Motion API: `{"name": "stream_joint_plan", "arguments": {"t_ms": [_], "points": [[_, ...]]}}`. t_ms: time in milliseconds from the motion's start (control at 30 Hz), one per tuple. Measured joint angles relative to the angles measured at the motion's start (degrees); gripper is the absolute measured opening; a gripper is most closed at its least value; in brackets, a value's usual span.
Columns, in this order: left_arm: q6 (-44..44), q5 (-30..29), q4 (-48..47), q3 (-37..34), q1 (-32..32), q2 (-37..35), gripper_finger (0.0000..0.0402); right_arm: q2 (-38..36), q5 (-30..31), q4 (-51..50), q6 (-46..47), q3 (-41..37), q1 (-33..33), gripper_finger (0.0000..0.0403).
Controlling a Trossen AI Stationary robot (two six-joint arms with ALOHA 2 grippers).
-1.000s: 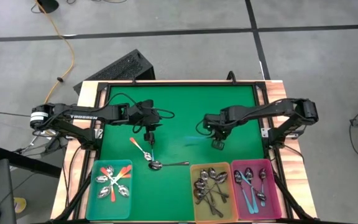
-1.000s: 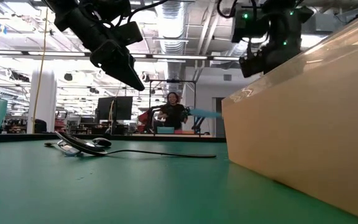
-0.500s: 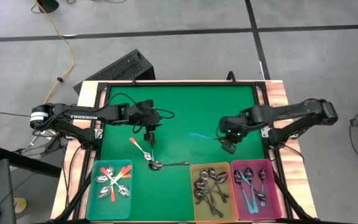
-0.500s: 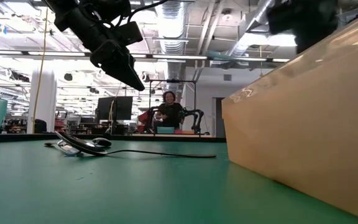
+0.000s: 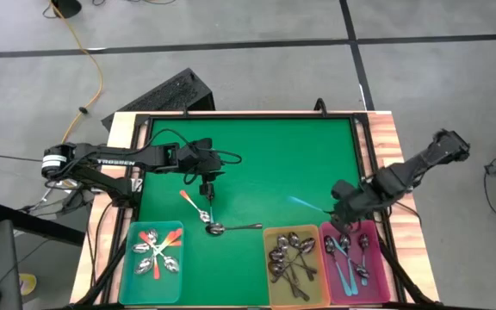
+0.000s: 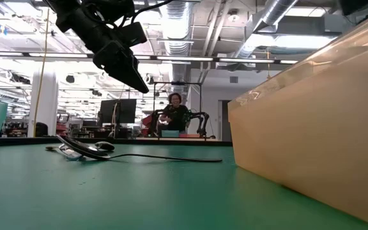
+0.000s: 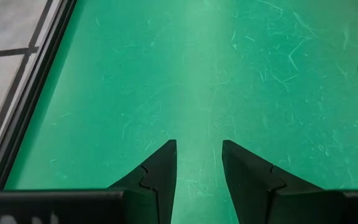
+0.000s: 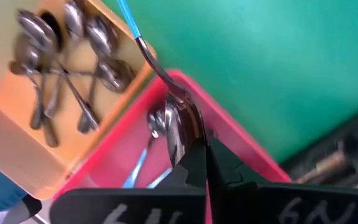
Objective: Sort silverware by color (type)
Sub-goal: Put the blue spoon into the pink bin
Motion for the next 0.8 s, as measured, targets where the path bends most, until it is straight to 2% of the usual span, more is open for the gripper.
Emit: {"name": "stream_joint_plan", "arguments": {"t_ms": [333, 533, 633, 800], "points": [[0.4, 0.0, 0.0, 0.0, 0.0, 0.0, 0.0114, 0.1, -0.2, -5.3, 25.1, 0.0, 15.6, 0.0007], [0.4, 0.0, 0.0, 0.0, 0.0, 0.0, 0.0114, 0.3, -0.2, -5.5, 35.0, 0.0, 22.2, 0.0007], [0.4, 0.0, 0.0, 0.0, 0.0, 0.0, 0.0114, 0.3, 0.0, -5.5, 35.7, 0.0, 24.7, 0.0007], [0.1, 0.0, 0.0, 0.0, 0.0, 0.0, 0.0114, 1.0, 0.0, -5.5, 30.1, -0.4, 27.1, 0.0007]]}}
